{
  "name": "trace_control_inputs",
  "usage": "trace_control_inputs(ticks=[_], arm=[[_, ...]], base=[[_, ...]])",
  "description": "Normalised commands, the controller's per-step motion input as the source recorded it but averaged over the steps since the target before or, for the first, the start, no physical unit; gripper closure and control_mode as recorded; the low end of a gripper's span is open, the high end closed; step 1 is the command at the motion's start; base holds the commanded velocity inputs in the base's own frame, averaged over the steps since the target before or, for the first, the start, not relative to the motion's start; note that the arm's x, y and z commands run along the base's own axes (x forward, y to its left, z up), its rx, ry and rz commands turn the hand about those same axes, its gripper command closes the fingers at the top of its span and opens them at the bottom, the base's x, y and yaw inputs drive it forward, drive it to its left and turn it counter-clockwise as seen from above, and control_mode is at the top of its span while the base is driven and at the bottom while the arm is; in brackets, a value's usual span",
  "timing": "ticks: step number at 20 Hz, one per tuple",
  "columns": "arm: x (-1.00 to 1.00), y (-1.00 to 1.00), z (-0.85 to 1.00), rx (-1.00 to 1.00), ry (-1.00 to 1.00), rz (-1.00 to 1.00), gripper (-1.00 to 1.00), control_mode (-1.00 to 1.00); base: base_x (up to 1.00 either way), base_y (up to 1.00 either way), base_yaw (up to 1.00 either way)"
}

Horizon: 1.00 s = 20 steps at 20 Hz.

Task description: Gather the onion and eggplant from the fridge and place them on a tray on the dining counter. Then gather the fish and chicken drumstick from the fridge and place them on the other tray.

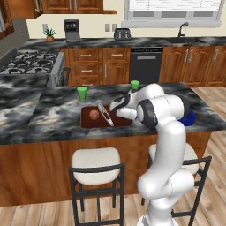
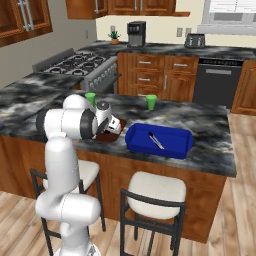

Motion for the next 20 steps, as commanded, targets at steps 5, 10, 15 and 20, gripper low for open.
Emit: trace_control_inputs(ticks=[5, 10, 15, 20], arm=[[0.53, 0.06, -0.36, -0.02, 0.04, 0.0, 1.0, -1.0], [0.51, 0.09, -0.54, -0.02, 0.11, 0.0, 1.0, -1.0], [0.3, 0.02, -0.65, 0.0, 0.14, 0.0, 1.0, -1.0], [0.1, 0.0, -0.43, 0.0, 0.06, 0.0, -1.0, -1.0]], base=[[0.0, 0.0, 0.0], [0.0, 0.0, 0.0], [0.0, 0.0, 0.0], [0.0, 0.0, 0.0]])
